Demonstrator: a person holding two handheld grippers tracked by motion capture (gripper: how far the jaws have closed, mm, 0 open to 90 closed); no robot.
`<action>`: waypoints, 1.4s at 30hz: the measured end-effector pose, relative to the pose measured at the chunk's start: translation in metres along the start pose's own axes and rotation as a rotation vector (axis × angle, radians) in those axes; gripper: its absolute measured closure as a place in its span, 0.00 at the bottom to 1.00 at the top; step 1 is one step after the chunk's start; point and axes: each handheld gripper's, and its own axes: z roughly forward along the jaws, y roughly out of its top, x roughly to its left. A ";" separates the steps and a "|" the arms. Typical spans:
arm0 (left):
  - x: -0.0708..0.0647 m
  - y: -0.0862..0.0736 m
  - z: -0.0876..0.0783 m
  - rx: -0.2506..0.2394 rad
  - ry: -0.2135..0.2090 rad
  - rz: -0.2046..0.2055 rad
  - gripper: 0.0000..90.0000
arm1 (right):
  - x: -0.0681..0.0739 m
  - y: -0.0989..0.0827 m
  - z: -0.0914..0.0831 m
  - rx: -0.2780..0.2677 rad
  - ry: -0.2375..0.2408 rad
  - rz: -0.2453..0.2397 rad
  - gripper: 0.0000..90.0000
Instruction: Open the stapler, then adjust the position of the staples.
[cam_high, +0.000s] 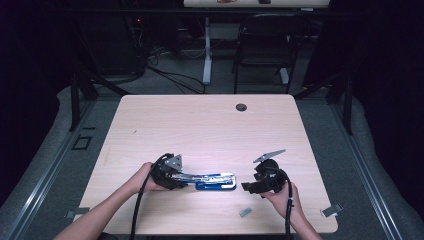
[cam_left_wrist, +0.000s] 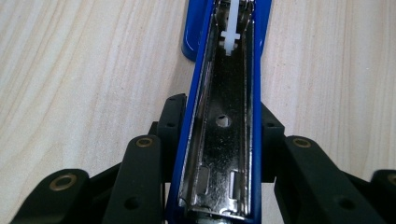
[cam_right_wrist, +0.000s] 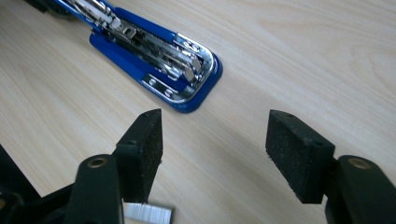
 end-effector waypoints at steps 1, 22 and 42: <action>0.000 0.000 0.000 0.000 0.000 0.000 0.72 | 0.000 -0.001 -0.001 0.024 -0.010 -0.009 0.37; 0.000 0.000 0.002 0.008 0.002 0.000 0.71 | 0.009 -0.036 -0.006 0.110 -0.045 -0.014 0.23; 0.000 0.000 0.002 0.010 0.000 0.000 0.71 | 0.039 -0.027 0.031 0.196 -0.074 -0.131 0.29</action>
